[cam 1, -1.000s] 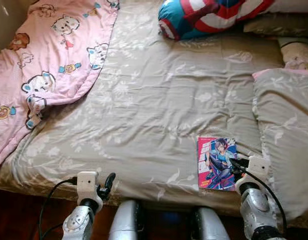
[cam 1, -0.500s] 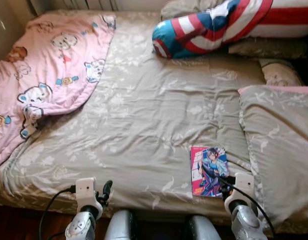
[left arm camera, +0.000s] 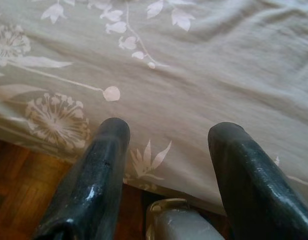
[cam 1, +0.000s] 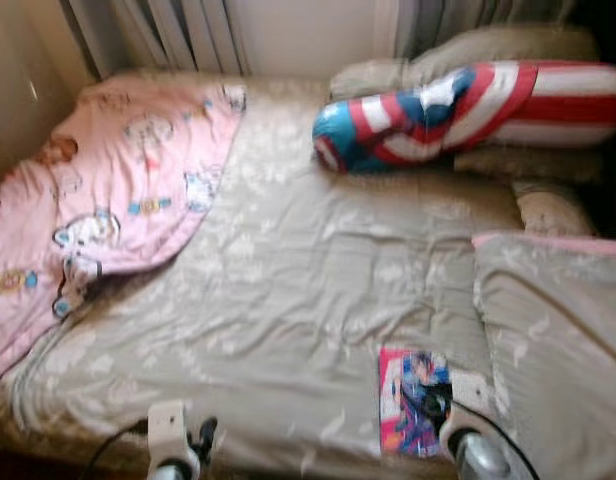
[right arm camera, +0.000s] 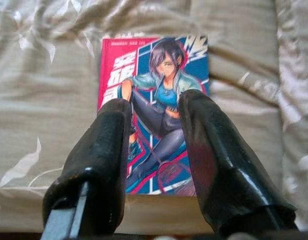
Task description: Clean up the room
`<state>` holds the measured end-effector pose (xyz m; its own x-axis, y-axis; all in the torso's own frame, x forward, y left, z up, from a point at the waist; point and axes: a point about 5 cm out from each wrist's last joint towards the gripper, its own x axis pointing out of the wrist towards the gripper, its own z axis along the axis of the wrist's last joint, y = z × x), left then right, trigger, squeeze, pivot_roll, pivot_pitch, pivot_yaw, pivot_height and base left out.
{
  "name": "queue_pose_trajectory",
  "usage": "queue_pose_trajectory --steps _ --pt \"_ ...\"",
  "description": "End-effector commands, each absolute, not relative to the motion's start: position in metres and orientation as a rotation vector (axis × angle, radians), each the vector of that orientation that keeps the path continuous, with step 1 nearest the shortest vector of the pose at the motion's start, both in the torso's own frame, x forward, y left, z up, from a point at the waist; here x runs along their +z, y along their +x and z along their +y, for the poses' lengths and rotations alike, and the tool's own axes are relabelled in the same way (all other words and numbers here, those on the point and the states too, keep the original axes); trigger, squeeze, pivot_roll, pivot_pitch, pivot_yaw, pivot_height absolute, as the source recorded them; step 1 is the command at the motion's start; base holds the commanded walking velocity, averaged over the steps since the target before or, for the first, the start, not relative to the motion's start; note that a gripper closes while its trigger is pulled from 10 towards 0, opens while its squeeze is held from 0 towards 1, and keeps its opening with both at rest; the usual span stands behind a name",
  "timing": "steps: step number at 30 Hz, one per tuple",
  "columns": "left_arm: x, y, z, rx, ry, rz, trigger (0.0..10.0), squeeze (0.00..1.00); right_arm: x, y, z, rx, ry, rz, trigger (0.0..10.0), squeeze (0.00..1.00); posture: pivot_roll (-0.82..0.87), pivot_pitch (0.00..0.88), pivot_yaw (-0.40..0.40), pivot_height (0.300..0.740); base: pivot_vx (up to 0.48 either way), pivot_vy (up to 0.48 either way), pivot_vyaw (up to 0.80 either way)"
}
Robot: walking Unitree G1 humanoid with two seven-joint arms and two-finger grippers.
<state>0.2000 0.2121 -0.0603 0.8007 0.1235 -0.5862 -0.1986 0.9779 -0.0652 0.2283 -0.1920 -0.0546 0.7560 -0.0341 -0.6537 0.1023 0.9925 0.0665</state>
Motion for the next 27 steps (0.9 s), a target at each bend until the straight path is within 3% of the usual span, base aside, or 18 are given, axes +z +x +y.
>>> queue_pose_trajectory --steps 1,9,20,27 --pt "-0.069 0.188 0.214 0.196 -0.119 0.694 10.0 0.0 -0.068 0.208 -0.192 -0.077 0.086 0.811 10.0 0.0 0.01 0.01 -0.04 0.74 0.0 0.0 0.0" --pt "-0.076 0.181 0.209 0.197 -0.104 0.768 10.0 0.0 -0.081 0.188 -0.185 -0.076 0.078 0.891 10.0 0.0 0.0 0.0 -0.02 0.74 0.0 0.0 0.0" --pt "-0.084 0.16 0.226 0.225 -0.085 0.862 10.0 0.0 -0.087 0.177 -0.176 -0.054 0.069 0.917 10.0 0.0 -0.01 0.0 0.016 0.74 0.0 0.0 0.0" --pt "-0.089 0.146 0.231 0.224 -0.077 0.921 10.0 0.0 -0.088 0.175 -0.176 -0.054 0.064 0.921 10.0 0.0 0.0 0.0 0.02 0.74 0.0 0.0 0.8"
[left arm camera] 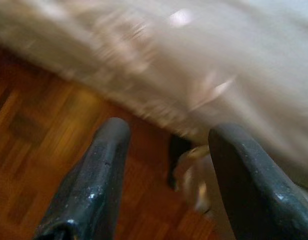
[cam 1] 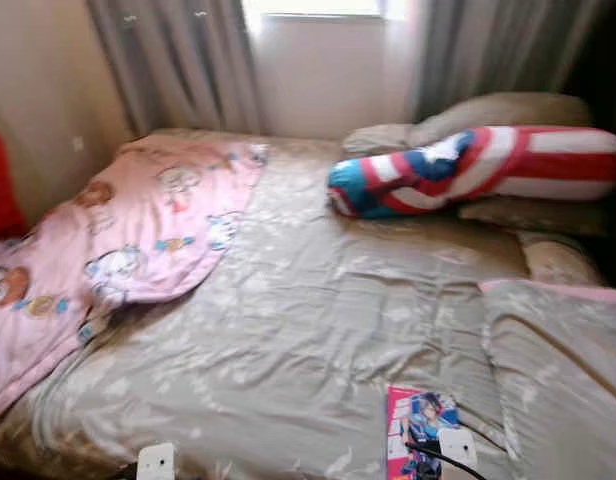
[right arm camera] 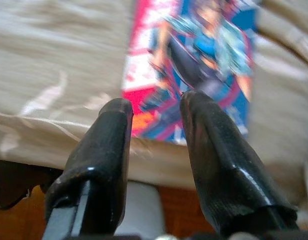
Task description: Clean up the room
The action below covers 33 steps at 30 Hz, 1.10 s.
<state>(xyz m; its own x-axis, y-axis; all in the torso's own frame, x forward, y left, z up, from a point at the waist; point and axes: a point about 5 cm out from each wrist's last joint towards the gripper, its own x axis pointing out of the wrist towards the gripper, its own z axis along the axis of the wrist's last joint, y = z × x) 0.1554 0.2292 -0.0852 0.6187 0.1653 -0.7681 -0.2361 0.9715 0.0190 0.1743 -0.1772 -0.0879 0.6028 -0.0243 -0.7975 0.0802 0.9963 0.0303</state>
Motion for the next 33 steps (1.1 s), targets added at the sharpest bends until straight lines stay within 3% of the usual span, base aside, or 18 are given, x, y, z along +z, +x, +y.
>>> queue_pose_trajectory --steps 1,11,33 --pt "-0.0896 0.1453 0.2314 0.219 -0.071 0.927 10.0 0.0 -0.0878 0.1747 -0.1763 -0.053 0.063 0.923 10.0 0.0 0.0 0.0 0.019 0.74 0.0 0.0 0.8" --pt "-0.089 0.1468 0.2323 0.206 -0.054 0.933 10.0 0.0 -0.0898 0.1704 -0.177 -0.07 0.087 0.936 10.0 0.0 0.02 0.063 0.022 0.74 0.0 0.0 0.19" --pt "-0.0867 0.152 0.2323 0.202 -0.044 0.914 10.0 0.0 -0.0921 0.1663 -0.1722 -0.049 0.089 0.953 10.0 0.0 0.03 0.107 0.019 0.74 0.0 0.408 0.0"
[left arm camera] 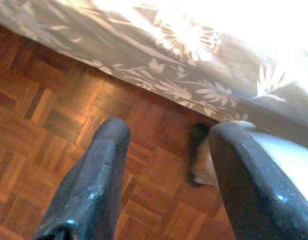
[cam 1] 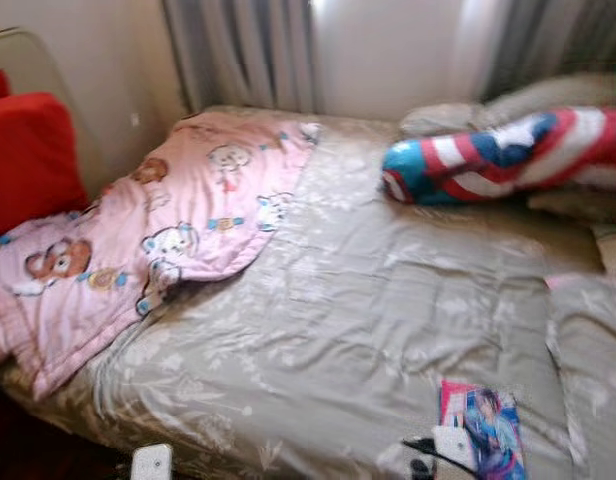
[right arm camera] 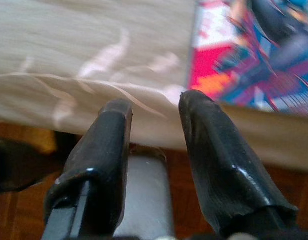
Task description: Clean up the room
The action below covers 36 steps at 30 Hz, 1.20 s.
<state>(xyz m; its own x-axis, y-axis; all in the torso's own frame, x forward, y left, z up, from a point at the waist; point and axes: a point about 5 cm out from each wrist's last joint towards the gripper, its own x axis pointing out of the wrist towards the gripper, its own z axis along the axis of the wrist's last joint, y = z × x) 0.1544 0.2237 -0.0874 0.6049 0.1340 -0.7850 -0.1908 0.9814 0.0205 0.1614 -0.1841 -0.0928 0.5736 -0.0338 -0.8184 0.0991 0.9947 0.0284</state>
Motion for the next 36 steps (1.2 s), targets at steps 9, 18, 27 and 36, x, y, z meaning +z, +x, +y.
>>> queue_pose_trajectory --steps 9,18,27,36 --pt "-0.086 0.153 0.233 0.201 -0.045 0.911 10.0 0.0 -0.093 0.165 -0.171 -0.057 0.098 0.957 10.0 0.0 0.03 0.116 0.023 0.74 0.0 0.347 0.0" --pt "-0.086 0.154 0.233 0.198 -0.043 0.91 10.0 0.0 -0.093 0.165 -0.171 -0.055 0.102 0.962 10.0 0.0 0.03 0.126 0.024 0.74 0.0 0.343 0.0" --pt "-0.085 0.155 0.233 0.192 -0.038 0.91 10.0 0.0 -0.093 0.165 -0.171 -0.054 0.105 0.963 10.0 0.0 0.03 0.134 0.029 0.74 0.0 0.346 0.0" --pt "-0.085 0.157 0.232 0.184 -0.031 0.909 10.0 0.0 -0.093 0.161 -0.188 -0.073 0.101 0.967 10.0 0.0 0.04 0.141 0.03 0.74 0.0 0.358 0.0"
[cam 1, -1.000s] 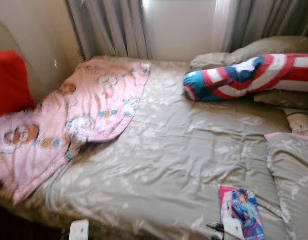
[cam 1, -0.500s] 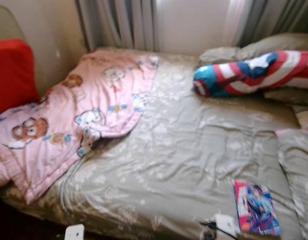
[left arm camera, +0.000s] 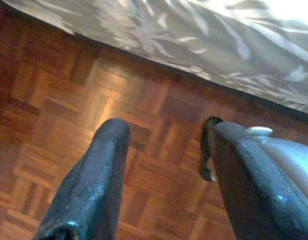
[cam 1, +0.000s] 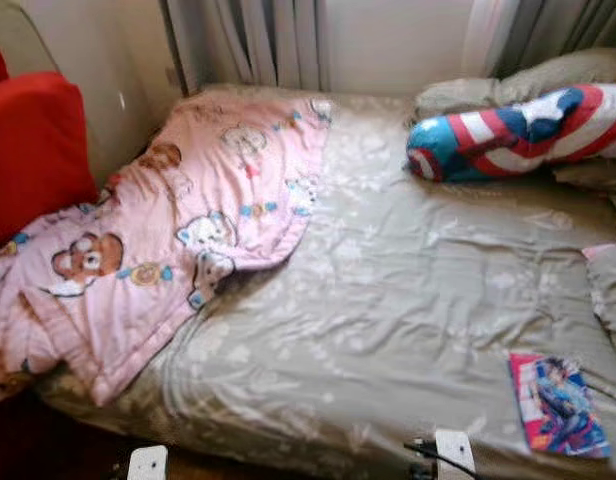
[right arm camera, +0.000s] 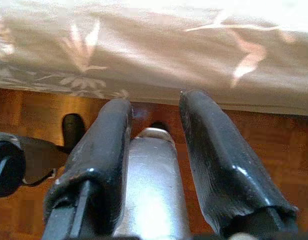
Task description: Clean up the room
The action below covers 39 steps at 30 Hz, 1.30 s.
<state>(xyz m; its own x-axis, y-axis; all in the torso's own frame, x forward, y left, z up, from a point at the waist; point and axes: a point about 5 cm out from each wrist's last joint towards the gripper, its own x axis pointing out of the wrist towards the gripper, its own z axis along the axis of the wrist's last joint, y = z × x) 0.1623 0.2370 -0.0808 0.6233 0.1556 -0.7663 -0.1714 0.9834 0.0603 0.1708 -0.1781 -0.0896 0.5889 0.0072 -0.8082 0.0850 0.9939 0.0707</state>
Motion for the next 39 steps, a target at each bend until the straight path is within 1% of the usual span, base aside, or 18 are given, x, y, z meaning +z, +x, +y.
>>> queue_pose_trajectory --steps 1,13,21,39 --pt "-0.085 0.157 0.232 0.184 -0.031 0.909 10.0 0.0 -0.093 0.161 -0.188 -0.073 0.101 0.967 10.0 0.0 0.04 0.141 0.03 0.74 0.0 0.36 0.0" --pt "-0.085 0.157 0.231 0.183 -0.031 0.909 10.0 0.0 -0.093 0.157 -0.197 -0.07 0.088 0.978 10.0 0.0 0.05 0.143 0.023 0.74 0.0 0.357 0.0" --pt "-0.085 0.156 0.231 0.179 -0.03 0.911 10.0 0.0 -0.095 0.149 -0.203 -0.075 0.083 0.991 10.0 0.0 0.05 0.145 0.02 0.74 0.0 0.354 0.0" --pt "-0.086 0.156 0.231 0.181 -0.031 0.911 10.0 0.0 -0.097 0.146 -0.2 -0.058 0.061 1.01 10.0 0.0 0.05 0.14 0.018 0.74 0.0 0.357 0.0"
